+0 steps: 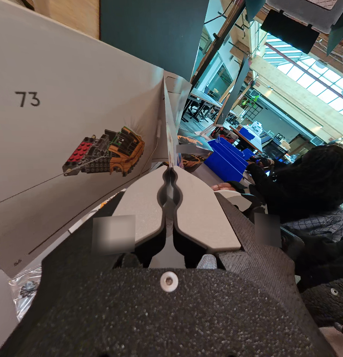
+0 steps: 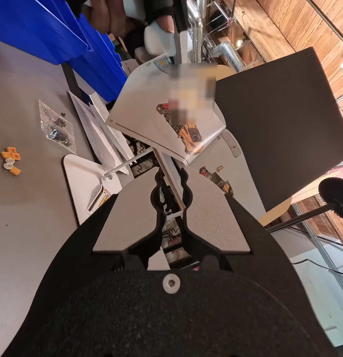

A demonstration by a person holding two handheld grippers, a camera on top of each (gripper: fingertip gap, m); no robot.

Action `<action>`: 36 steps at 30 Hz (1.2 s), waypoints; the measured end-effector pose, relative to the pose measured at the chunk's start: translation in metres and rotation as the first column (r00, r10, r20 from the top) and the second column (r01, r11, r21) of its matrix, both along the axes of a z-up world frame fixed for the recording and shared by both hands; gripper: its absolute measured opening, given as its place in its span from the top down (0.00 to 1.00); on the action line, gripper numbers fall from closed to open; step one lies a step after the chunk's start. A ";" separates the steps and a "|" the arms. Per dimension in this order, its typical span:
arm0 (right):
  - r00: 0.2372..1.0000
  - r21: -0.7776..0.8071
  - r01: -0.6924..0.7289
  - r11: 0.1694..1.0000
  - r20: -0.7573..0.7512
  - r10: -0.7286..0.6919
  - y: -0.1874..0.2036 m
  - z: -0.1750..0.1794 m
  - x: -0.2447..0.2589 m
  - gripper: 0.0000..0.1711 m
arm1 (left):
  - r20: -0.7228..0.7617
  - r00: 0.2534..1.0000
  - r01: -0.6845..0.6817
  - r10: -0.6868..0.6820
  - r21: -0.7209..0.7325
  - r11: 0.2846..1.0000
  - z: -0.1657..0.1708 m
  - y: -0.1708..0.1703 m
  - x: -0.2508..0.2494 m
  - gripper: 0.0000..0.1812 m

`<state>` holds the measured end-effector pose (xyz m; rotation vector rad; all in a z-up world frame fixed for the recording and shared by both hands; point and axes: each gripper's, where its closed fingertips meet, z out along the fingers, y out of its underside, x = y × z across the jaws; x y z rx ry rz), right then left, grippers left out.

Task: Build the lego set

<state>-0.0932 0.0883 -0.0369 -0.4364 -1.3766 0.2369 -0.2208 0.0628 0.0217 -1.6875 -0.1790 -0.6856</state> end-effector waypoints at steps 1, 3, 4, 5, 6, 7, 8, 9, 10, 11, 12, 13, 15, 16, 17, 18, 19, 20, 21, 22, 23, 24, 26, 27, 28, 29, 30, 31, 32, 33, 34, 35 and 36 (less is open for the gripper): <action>1.000 -0.001 0.004 1.000 0.004 -0.004 0.001 -0.001 0.000 0.89 | -0.004 1.000 -0.002 0.002 -0.001 1.000 0.000 0.000 -0.001 1.00; 1.000 -0.005 0.011 1.000 0.014 -0.011 0.003 -0.004 -0.001 0.90 | -0.016 1.000 -0.007 0.007 -0.002 1.000 -0.001 -0.001 -0.004 1.00; 1.000 -0.007 0.013 1.000 0.018 -0.013 0.004 -0.006 -0.001 0.90 | -0.022 1.000 -0.009 0.009 -0.003 1.000 -0.001 -0.001 -0.005 1.00; 1.000 -0.009 0.015 1.000 0.021 -0.014 0.005 -0.007 -0.002 0.90 | -0.027 1.000 -0.010 0.010 -0.005 1.000 -0.001 -0.002 -0.007 1.00; 1.000 -0.009 0.016 1.000 0.024 -0.015 0.005 -0.008 -0.002 0.90 | -0.030 1.000 -0.010 0.009 -0.005 1.000 -0.001 -0.003 -0.008 1.00; 1.000 -0.012 0.016 1.000 0.027 -0.016 0.005 -0.009 -0.002 0.90 | -0.031 0.999 -0.009 0.009 -0.004 1.000 -0.001 -0.004 -0.009 0.99; 0.999 -0.016 0.017 1.000 0.030 -0.016 0.006 -0.010 -0.002 0.90 | -0.032 0.999 -0.010 0.009 -0.005 1.000 -0.001 -0.005 -0.011 0.99; 0.999 -0.019 0.017 1.000 0.034 -0.016 0.006 -0.011 -0.003 0.90 | -0.032 0.999 -0.011 0.011 -0.006 1.000 -0.001 -0.006 -0.013 0.99; 0.999 -0.021 0.018 1.000 0.038 -0.017 0.006 -0.013 -0.003 0.90 | -0.031 0.999 -0.011 0.011 -0.004 1.000 -0.001 -0.007 -0.014 0.98; 0.999 -0.023 0.018 1.000 0.042 -0.017 0.007 -0.014 -0.004 0.90 | -0.026 1.000 -0.010 0.010 -0.002 1.000 -0.001 -0.008 -0.015 0.98; 0.999 -0.024 0.019 1.000 0.046 -0.017 0.007 -0.015 -0.004 0.90 | -0.018 1.000 -0.005 0.005 0.002 1.000 0.000 -0.010 -0.016 0.98; 0.999 -0.024 0.020 1.000 0.051 -0.019 0.007 -0.017 -0.004 0.90 | -0.005 1.000 0.000 0.000 0.010 1.000 0.001 -0.011 -0.017 0.98; 0.998 -0.021 0.024 0.999 0.059 -0.023 0.007 -0.019 -0.005 0.91 | 0.024 1.000 0.006 -0.006 0.026 1.000 0.003 -0.014 -0.019 0.97; 0.998 -0.020 0.026 0.999 0.059 -0.025 0.007 -0.020 -0.005 0.91 | 0.033 0.999 0.006 -0.007 0.029 1.000 0.003 -0.016 -0.020 0.97; 0.998 -0.021 0.029 0.999 0.056 -0.028 0.008 -0.020 -0.005 0.91 | 0.034 0.999 0.007 -0.008 0.027 1.000 0.002 -0.017 -0.021 0.97; 0.998 -0.022 0.044 0.999 0.051 -0.043 0.010 -0.019 -0.006 0.91 | 0.030 1.000 0.008 -0.009 0.023 1.000 0.000 -0.018 -0.020 0.97; 0.997 -0.024 0.064 0.998 0.046 -0.063 0.014 -0.018 -0.006 0.91 | 0.026 1.000 0.010 -0.011 0.021 1.000 -0.001 -0.019 -0.020 0.97; 0.997 -0.029 0.072 0.997 0.039 -0.071 0.018 -0.015 -0.006 0.91 | 0.024 1.000 0.012 -0.012 0.024 1.000 -0.001 -0.020 -0.019 0.97; 0.997 -0.038 0.073 0.997 0.035 -0.072 0.022 -0.012 -0.006 0.90 | 0.020 1.000 0.011 -0.012 0.027 1.000 -0.001 -0.021 -0.018 0.96; 0.996 -0.051 0.079 0.996 0.040 -0.077 0.028 -0.010 -0.006 0.89 | 0.010 1.000 0.009 -0.009 0.025 1.000 -0.002 -0.021 -0.018 0.96; 0.995 -0.063 0.089 0.994 0.047 -0.086 0.034 -0.008 -0.007 0.87 | -0.005 1.000 0.004 -0.004 0.018 1.000 -0.004 -0.021 -0.018 0.94; 0.994 -0.068 0.101 0.993 0.043 -0.098 0.041 -0.006 -0.006 0.85 | -0.016 1.000 -0.001 0.001 0.012 1.000 -0.006 -0.020 -0.018 0.93; 0.993 -0.056 0.112 0.992 0.041 -0.110 0.047 -0.001 -0.006 0.83 | -0.023 1.000 -0.018 0.018 0.004 1.000 -0.010 -0.021 -0.020 0.91; 0.993 -0.049 0.113 0.992 0.046 -0.111 0.048 0.001 -0.006 0.82 | -0.030 0.999 -0.035 0.035 0.000 0.999 -0.012 -0.021 -0.023 0.90; 0.992 -0.046 0.115 0.992 0.052 -0.112 0.048 0.001 -0.007 0.80 | -0.038 0.998 -0.052 0.052 -0.001 0.999 -0.014 -0.023 -0.026 0.89; 0.992 -0.041 0.112 0.993 0.059 -0.110 0.047 0.001 -0.009 0.79 | -0.040 0.997 -0.060 0.060 0.001 0.998 -0.016 -0.024 -0.027 0.89; 0.992 -0.034 0.108 0.994 0.063 -0.106 0.045 0.001 -0.011 0.79 | -0.033 0.998 -0.060 0.060 0.001 0.998 -0.019 -0.026 -0.028 0.90; 0.993 -0.023 0.104 0.994 0.063 -0.102 0.043 0.001 -0.013 0.79 | -0.025 0.998 -0.058 0.058 0.000 0.998 -0.021 -0.027 -0.028 0.90; 0.993 -0.011 0.100 0.995 0.063 -0.099 0.040 0.001 -0.015 0.79 | -0.022 0.998 -0.060 0.060 -0.004 0.998 -0.024 -0.029 -0.029 0.90; 0.993 0.000 0.097 0.995 0.064 -0.097 0.038 0.002 -0.017 0.79 | -0.026 0.997 -0.068 0.068 -0.012 0.998 -0.027 -0.030 -0.030 0.90; 0.993 0.013 0.098 0.995 0.061 -0.099 0.036 0.003 -0.019 0.77 | -0.033 0.996 -0.079 0.078 -0.024 0.997 -0.031 -0.031 -0.032 0.90; 0.993 0.033 0.099 0.995 0.056 -0.100 0.034 0.005 -0.022 0.75 | -0.039 0.995 -0.091 0.089 -0.037 0.995 -0.035 -0.032 -0.033 0.89; 0.993 0.061 0.101 0.993 0.048 -0.104 0.032 0.007 -0.024 0.73 | -0.041 0.994 -0.102 0.101 -0.048 0.994 -0.038 -0.034 -0.033 0.89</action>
